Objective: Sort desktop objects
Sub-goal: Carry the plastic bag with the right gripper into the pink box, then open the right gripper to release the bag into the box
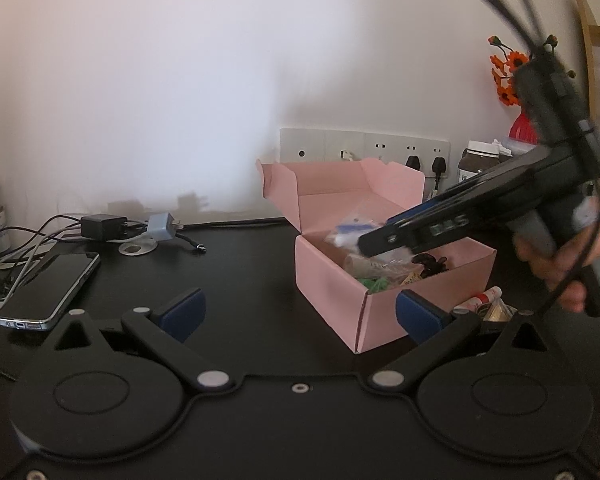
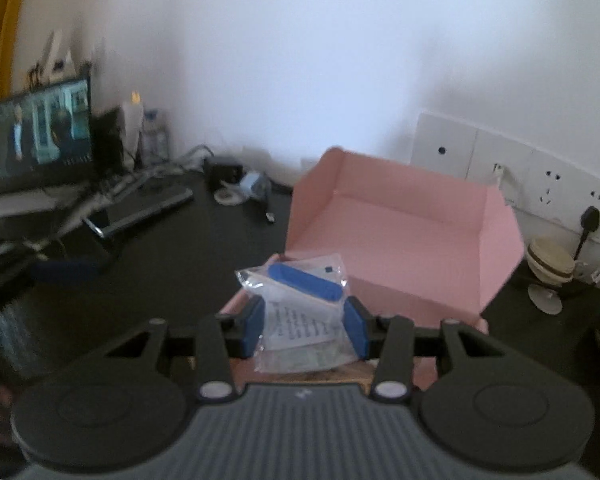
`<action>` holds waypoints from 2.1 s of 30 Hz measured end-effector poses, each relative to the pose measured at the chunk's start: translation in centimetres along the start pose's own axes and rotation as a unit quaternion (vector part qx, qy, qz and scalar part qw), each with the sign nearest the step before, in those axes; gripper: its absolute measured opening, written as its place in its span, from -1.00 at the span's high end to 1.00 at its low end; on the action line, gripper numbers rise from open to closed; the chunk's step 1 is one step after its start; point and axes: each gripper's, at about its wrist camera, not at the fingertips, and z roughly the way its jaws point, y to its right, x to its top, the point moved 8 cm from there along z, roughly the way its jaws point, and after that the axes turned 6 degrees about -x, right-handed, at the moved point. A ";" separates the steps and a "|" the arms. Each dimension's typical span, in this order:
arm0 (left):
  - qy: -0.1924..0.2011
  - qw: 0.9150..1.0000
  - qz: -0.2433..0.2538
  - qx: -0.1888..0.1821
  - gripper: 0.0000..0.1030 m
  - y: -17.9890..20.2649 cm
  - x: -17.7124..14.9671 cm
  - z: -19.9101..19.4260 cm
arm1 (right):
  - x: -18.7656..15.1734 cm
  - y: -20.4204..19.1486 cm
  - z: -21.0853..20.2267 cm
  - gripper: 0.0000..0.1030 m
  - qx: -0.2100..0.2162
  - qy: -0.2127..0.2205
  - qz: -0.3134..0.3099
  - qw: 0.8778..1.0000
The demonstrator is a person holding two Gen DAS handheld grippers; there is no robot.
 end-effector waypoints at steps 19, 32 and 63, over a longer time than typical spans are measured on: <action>0.003 1.000 0.011 -0.001 -0.99 0.4 0.1 -0.2 | -0.9 -0.7 4.6 0.17 -0.005 -0.076 -0.023 0.997; 0.004 1.000 0.013 0.000 -0.99 0.5 0.2 -0.3 | -0.8 -1.0 5.6 0.16 -0.012 -0.116 -0.028 0.993; 0.007 1.000 0.017 0.002 -0.99 0.7 0.2 -0.5 | 0.5 0.1 3.9 0.71 -0.002 -0.093 -0.001 0.996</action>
